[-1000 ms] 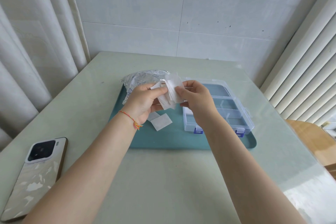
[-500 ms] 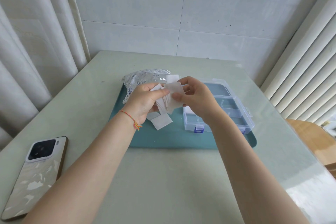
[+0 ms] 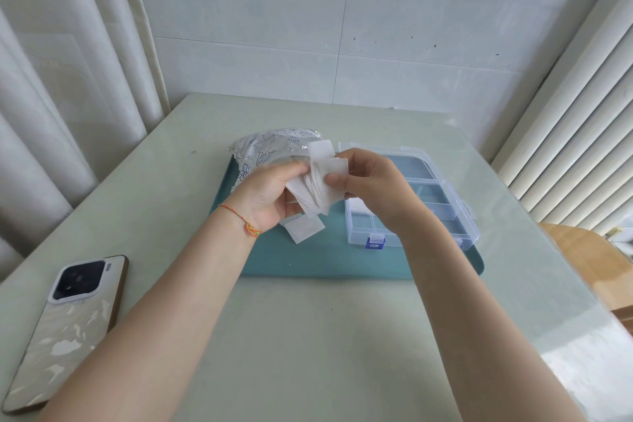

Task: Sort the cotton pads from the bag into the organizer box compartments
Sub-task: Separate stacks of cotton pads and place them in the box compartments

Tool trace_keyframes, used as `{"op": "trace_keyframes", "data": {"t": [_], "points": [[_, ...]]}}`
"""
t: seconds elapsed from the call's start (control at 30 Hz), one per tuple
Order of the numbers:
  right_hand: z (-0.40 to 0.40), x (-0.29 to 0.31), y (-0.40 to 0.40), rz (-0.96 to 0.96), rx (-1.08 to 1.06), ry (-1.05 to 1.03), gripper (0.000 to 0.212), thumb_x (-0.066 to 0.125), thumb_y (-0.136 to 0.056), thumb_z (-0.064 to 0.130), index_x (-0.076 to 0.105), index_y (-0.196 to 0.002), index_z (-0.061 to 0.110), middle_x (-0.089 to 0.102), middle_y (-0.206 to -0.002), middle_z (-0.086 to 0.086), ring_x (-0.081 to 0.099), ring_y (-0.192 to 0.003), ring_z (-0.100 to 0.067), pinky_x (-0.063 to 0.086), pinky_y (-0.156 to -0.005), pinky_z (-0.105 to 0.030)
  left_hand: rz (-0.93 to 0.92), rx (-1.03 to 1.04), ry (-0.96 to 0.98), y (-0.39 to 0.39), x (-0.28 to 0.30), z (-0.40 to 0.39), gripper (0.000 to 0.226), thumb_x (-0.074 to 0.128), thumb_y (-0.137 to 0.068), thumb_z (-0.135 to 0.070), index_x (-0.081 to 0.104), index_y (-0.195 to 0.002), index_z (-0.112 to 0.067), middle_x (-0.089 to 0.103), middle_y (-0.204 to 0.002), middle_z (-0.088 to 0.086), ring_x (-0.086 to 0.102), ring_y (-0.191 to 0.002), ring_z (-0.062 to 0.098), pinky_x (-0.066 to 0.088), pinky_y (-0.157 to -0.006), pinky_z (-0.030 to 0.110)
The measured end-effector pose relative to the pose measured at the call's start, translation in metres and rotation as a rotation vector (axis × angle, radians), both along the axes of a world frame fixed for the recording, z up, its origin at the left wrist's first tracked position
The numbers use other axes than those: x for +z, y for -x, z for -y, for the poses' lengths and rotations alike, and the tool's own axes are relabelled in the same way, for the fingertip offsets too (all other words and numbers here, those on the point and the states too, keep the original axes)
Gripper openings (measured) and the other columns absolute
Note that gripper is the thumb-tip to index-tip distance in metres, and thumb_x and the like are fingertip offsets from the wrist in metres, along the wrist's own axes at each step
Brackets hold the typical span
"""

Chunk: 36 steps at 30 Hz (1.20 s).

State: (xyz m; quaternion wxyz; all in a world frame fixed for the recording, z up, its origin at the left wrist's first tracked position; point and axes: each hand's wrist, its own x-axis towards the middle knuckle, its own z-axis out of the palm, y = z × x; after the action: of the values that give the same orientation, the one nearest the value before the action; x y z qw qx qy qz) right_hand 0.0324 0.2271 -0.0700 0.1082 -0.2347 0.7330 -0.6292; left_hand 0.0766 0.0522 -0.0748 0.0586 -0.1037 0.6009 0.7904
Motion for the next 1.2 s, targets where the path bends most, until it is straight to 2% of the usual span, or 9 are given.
{"op": "trace_keyframes", "data": {"t": [0.1,0.17,0.27,0.47,0.63,0.73,0.93,1.07,1.2], "points": [[-0.001,-0.001,0.0,0.003,0.018,0.01,0.015,0.076,-0.074,0.017,0.069,-0.088,0.014,0.066,-0.091,-0.013,0.061,-0.082,-0.024,0.052,-0.083,-0.051,0.023,-0.011,0.008,0.001,-0.001,0.001,0.064,0.069,-0.071,-0.038,0.063,-0.128,-0.01,0.067,-0.107,0.008,0.064,-0.094,0.022,0.053,-0.072,0.028],[-0.001,-0.001,0.0,0.008,0.03,0.021,0.016,0.076,-0.075,0.015,0.069,-0.089,0.012,0.066,-0.091,-0.013,0.061,-0.083,-0.024,0.051,-0.085,-0.052,0.035,0.0,-0.003,0.002,-0.003,0.001,0.056,0.07,-0.078,-0.034,0.064,-0.128,-0.01,0.067,-0.107,0.007,0.064,-0.095,0.022,0.053,-0.073,0.029],[-0.002,0.0,0.0,0.049,0.044,0.064,0.02,0.075,-0.077,0.014,0.068,-0.095,0.008,0.068,-0.094,-0.013,0.063,-0.088,-0.026,0.051,-0.091,-0.056,0.028,0.077,-0.016,0.003,-0.004,0.0,0.033,0.061,-0.092,-0.023,0.067,-0.122,-0.012,0.067,-0.102,0.007,0.064,-0.088,0.022,0.054,-0.064,0.025],[-0.006,0.002,0.003,0.153,-0.028,0.173,0.032,0.068,-0.088,0.004,0.058,-0.114,-0.011,0.066,-0.104,-0.021,0.065,-0.092,-0.03,0.05,-0.094,-0.054,-0.082,0.27,0.105,0.003,-0.002,0.0,0.007,0.066,-0.092,-0.018,0.07,-0.087,-0.015,0.065,-0.079,0.004,0.061,-0.069,0.017,0.05,-0.05,0.022],[-0.01,0.004,0.005,0.223,-0.081,0.217,0.019,0.065,-0.091,0.008,0.064,-0.11,0.002,0.068,-0.093,-0.007,0.065,-0.081,-0.019,0.051,-0.078,-0.034,-0.155,0.31,0.294,0.004,-0.008,0.002,0.012,0.068,-0.09,-0.018,0.074,-0.08,-0.019,0.067,-0.08,0.007,0.06,-0.073,0.022,0.053,-0.065,0.032],[-0.01,0.006,0.005,0.305,-0.056,0.258,0.016,0.066,-0.091,0.014,0.067,-0.106,0.008,0.067,-0.09,-0.003,0.062,-0.079,-0.016,0.045,-0.075,-0.027,-0.194,0.254,0.345,0.003,-0.008,0.0,0.007,0.072,-0.085,-0.024,0.077,-0.083,-0.02,0.068,-0.078,0.006,0.059,-0.073,0.02,0.05,-0.067,0.033],[-0.001,0.0,0.003,0.367,-0.087,0.222,0.041,0.068,-0.089,0.012,0.058,-0.12,-0.012,0.064,-0.101,-0.017,0.061,-0.093,-0.028,0.049,-0.094,-0.041,-0.225,0.134,0.295,-0.004,-0.002,-0.009,0.011,0.064,-0.094,-0.017,0.074,-0.091,-0.017,0.068,-0.074,0.002,0.061,-0.061,0.012,0.046,-0.052,0.021],[-0.001,-0.001,0.004,0.33,-0.149,0.204,0.013,0.068,-0.089,0.006,0.064,-0.1,0.0,0.066,-0.093,-0.016,0.063,-0.087,-0.028,0.053,-0.09,-0.042,-0.148,0.005,0.156,-0.006,0.003,-0.006,0.013,0.062,-0.094,-0.016,0.071,-0.103,-0.011,0.064,-0.082,0.004,0.058,-0.065,0.012,0.049,-0.053,0.021],[-0.002,-0.001,0.008,0.278,-0.284,0.231,0.013,0.067,-0.089,0.003,0.063,-0.102,0.0,0.066,-0.088,-0.012,0.066,-0.075,-0.022,0.057,-0.069,-0.029,-0.162,-0.111,0.095,-0.008,0.007,0.0,0.034,0.06,-0.09,0.005,0.063,-0.121,-0.007,0.049,-0.089,0.01,0.06,-0.071,0.008,0.054,-0.06,0.017]]}}
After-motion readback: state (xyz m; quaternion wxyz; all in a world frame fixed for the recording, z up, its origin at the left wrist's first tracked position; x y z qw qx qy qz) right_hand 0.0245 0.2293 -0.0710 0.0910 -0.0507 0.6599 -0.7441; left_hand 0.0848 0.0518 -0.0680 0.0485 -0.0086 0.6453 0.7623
